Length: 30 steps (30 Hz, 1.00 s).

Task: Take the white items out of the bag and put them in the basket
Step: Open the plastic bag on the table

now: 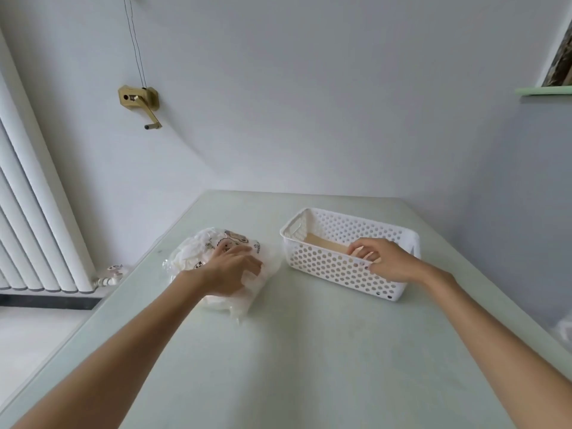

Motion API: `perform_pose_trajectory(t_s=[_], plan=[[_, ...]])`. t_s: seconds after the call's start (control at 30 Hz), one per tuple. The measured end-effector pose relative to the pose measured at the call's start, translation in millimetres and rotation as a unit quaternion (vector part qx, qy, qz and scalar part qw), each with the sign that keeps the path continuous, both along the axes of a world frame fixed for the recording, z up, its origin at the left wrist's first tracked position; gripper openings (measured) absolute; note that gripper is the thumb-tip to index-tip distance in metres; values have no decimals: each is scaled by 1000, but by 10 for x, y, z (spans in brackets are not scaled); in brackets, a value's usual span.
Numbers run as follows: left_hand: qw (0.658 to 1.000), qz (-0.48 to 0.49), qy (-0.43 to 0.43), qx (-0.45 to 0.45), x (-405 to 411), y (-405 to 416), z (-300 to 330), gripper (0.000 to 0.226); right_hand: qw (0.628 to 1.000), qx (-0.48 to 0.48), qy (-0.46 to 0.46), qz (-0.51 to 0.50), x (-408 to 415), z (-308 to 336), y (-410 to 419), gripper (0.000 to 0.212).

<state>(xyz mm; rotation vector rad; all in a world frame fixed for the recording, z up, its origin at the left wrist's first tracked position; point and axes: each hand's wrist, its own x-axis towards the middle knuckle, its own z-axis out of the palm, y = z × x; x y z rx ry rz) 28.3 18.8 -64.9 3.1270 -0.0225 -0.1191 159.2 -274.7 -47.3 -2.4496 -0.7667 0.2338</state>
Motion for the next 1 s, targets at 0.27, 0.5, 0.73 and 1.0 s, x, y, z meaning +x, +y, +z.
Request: perform_pose_trajectory(t_s=[0.27,0.5,0.73,1.0], plan=[[993,20,-104,59,52,-207,-16,45,999,4,-30,-37,19,29,-78,47],[964,175,-126,-155,38,-190,-67,55,968,-52,-235,-66,-484,197,430,50],[948,206,-54,-237,-122,-138,29,26,974,98,200,-41,-865,-116,1428,35],[904,228,-76,-353,-264,-26,-56,55,902,278,312,-106,-846,-407,1729,13]])
